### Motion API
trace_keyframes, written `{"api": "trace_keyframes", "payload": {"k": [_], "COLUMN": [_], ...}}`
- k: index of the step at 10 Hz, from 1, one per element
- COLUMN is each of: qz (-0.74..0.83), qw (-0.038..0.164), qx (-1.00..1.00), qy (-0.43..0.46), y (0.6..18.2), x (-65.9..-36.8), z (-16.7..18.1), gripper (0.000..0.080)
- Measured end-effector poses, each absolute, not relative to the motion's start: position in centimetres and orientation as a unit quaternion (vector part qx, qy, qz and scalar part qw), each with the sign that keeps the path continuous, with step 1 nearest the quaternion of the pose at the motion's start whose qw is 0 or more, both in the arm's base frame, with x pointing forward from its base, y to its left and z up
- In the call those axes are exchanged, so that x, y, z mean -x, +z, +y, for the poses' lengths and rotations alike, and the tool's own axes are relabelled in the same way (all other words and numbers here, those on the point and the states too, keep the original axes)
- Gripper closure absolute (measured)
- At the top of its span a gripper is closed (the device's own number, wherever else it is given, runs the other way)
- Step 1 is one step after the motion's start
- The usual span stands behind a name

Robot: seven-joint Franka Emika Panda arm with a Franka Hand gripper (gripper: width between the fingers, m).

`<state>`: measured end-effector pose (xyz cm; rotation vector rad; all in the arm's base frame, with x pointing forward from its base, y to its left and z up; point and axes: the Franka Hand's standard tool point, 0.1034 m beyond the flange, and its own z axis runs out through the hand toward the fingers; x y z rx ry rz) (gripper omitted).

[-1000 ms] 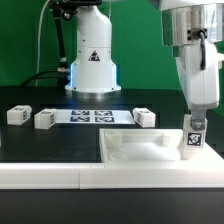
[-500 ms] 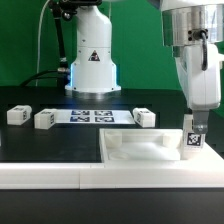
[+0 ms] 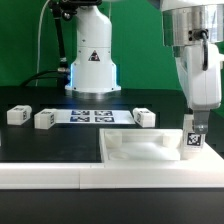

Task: Assemble one leg

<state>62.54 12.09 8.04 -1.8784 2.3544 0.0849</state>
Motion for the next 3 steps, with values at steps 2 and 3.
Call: {"api": "trace_keyframes", "payload": {"k": [2,3], "qz": [0.78,0.78], "qw": [0.064,0.064], "qx": [0.622,0.622], "qy": [0.028,0.028], "y": [8.04,8.04], "x": [-62.53,-62.53], "z": [12.11,12.12], "gripper": [0.015,0.015]}}
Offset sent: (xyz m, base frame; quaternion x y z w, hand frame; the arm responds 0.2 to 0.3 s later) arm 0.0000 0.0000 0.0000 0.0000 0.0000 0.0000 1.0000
